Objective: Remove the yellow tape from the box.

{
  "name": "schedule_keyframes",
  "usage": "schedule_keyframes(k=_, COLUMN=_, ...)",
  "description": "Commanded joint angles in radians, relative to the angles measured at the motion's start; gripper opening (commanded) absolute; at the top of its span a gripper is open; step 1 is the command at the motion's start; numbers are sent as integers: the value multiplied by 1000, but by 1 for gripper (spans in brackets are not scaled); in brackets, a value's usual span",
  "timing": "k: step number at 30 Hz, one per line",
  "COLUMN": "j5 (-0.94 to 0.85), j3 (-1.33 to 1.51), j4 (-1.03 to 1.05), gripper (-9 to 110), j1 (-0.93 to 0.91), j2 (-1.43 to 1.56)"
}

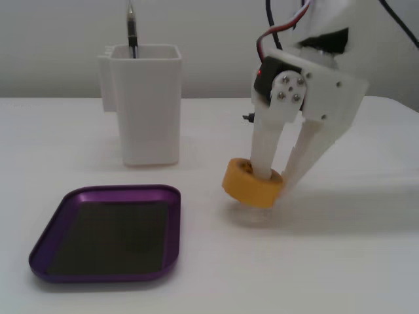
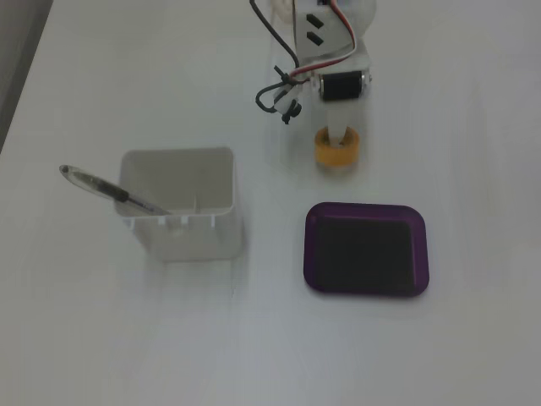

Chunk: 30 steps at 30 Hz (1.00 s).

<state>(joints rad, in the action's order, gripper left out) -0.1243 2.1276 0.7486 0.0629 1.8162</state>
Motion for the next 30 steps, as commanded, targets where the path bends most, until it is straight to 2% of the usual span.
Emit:
schedule_keyframes(k=1, j5=-6, j3=-20, j4=-17, gripper=1, j1=2, j2=-46)
schedule_keyframes(k=8, j5=-6, j3=-21, j4=0, gripper=12, j1=-5, j2=-72)
schedule_keyframes(k=12, j5=-6, j3=-38, j4=77, gripper=17, j1=-41, j2=37)
schedule_keyframes(k=22, j5=-43, j3=-25, j4=304, gripper=18, j1=-61, j2=607)
schedule_keyframes(k=30, j5=-43, j3=357, j4=324, gripper=18, j1=-64, j2=1065)
